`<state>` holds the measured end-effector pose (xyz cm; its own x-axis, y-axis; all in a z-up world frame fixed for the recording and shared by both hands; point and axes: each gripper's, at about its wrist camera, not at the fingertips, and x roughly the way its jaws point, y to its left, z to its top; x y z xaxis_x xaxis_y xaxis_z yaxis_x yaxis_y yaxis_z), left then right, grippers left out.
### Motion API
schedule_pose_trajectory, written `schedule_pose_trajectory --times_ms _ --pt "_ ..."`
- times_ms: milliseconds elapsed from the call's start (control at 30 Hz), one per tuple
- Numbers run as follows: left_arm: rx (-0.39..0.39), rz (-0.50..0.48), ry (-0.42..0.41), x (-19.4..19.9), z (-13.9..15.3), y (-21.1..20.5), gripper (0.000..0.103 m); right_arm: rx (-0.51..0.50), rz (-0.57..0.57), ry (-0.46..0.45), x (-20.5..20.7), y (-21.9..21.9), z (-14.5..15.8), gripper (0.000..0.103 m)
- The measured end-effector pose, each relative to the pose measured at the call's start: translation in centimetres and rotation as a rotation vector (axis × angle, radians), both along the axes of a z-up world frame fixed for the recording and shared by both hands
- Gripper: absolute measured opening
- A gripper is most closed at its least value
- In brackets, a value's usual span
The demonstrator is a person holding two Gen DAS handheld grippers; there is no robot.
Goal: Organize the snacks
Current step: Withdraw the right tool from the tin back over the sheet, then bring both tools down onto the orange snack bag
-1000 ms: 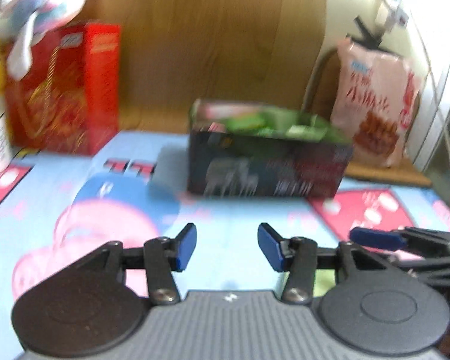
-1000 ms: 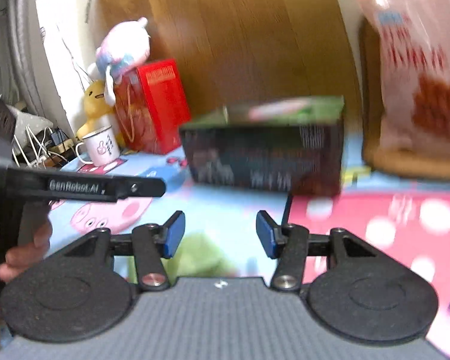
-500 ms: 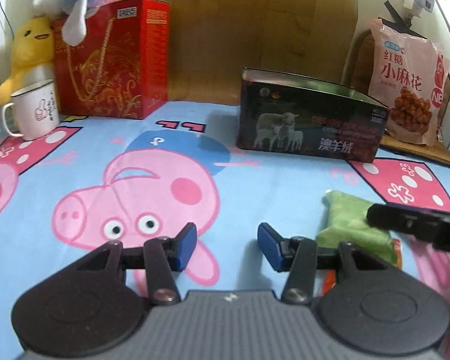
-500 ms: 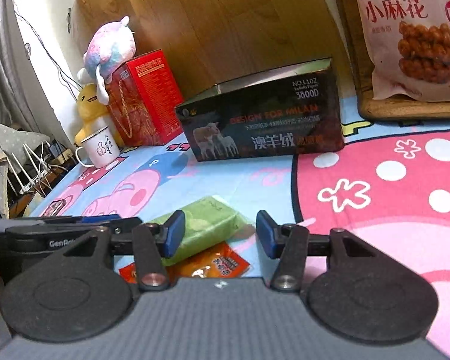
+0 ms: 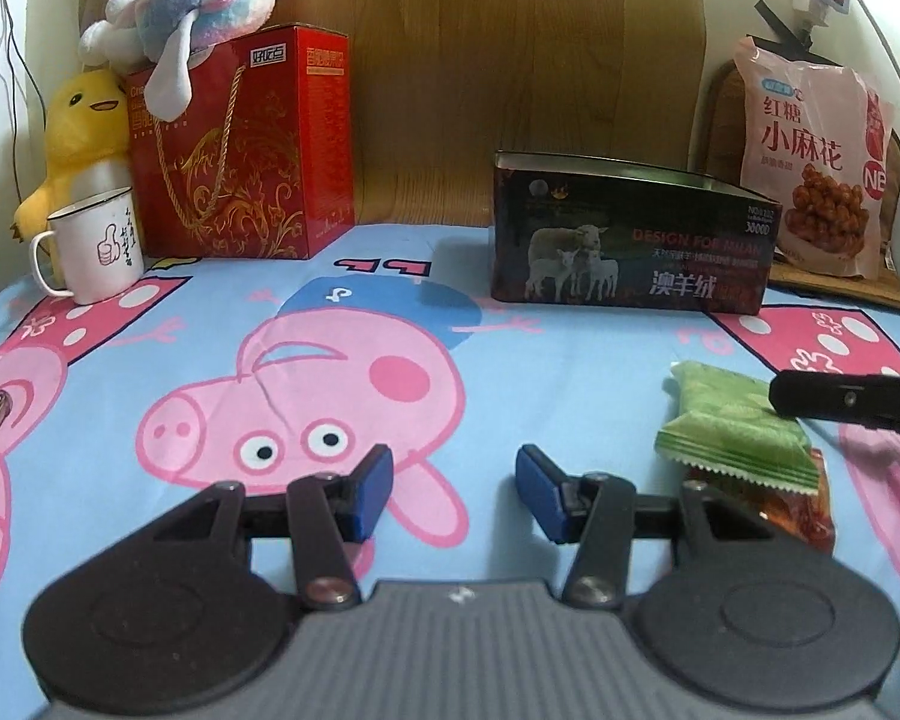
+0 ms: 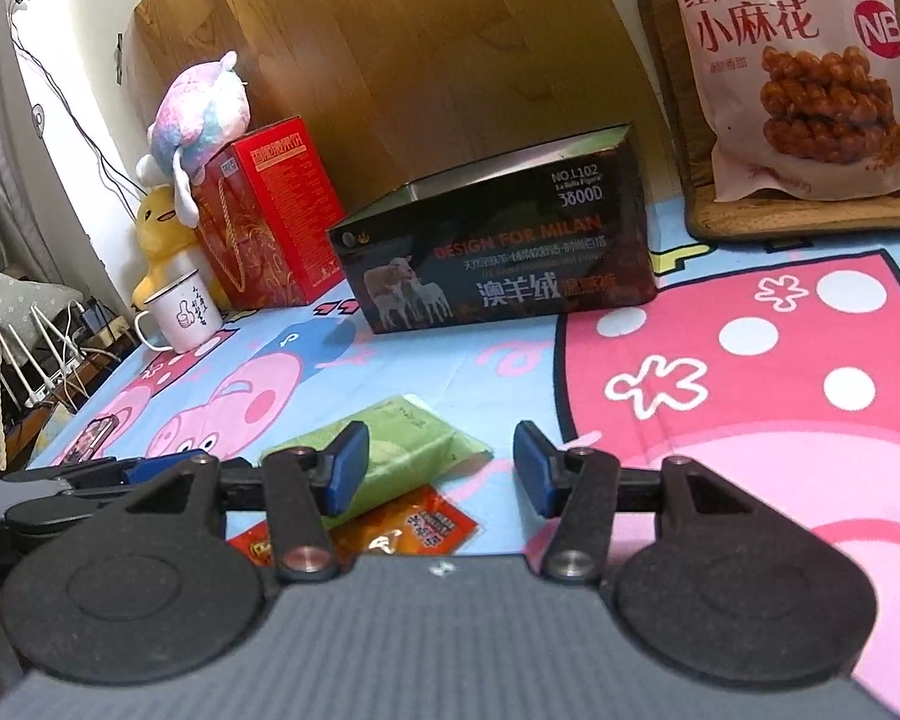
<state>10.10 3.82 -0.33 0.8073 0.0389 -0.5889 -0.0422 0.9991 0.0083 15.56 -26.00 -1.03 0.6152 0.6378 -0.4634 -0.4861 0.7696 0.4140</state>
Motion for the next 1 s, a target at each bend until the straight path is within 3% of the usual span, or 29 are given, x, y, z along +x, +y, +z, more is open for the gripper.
schedule_pose_trajectory --times_ms 667,1000 --pt "-0.068 -0.021 -0.020 -0.2 0.0 0.8 0.054 0.025 -0.002 0.003 0.0 -0.4 0.0 0.059" --pt "-0.173 -0.024 -0.045 -0.6 0.1 2.1 0.054 0.050 0.012 0.020 0.3 -0.6 -0.1 0.059"
